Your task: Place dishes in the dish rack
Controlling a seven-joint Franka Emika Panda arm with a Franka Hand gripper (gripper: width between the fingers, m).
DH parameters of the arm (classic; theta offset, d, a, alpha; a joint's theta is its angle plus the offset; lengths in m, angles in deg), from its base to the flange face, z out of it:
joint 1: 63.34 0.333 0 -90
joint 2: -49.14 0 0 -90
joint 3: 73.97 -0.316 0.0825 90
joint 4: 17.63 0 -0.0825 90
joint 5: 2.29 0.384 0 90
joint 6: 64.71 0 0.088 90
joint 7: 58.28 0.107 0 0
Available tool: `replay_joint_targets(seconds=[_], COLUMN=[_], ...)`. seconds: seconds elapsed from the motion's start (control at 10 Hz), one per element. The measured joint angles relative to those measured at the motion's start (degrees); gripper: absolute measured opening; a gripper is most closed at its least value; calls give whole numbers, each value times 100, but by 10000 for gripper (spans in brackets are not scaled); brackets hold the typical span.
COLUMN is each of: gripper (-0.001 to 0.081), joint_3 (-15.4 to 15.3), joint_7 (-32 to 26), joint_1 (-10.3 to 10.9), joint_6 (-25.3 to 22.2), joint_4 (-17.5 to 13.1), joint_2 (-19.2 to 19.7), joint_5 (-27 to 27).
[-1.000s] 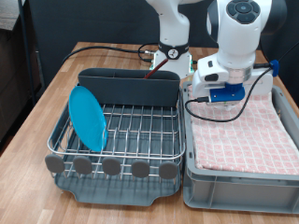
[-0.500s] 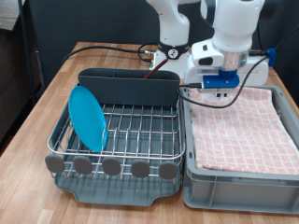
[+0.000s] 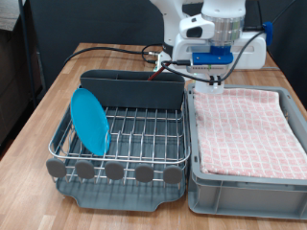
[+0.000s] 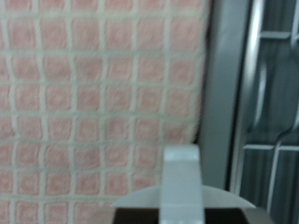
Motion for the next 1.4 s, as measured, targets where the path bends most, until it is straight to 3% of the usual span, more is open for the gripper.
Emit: replay_joint_targets(seconds=[0.3, 0.5, 0.6, 1.4], gripper=[71, 71, 71, 71], joint_3=[249, 248, 269, 282], joint_7=[-900, -794, -880, -1248], joint_1=[-105, -105, -105, -140], joint_6=[574, 547, 607, 780], joint_4=[-215, -260, -429, -2426], joint_2=[31, 76, 193, 1787], joint_5=[34, 27, 34, 789])
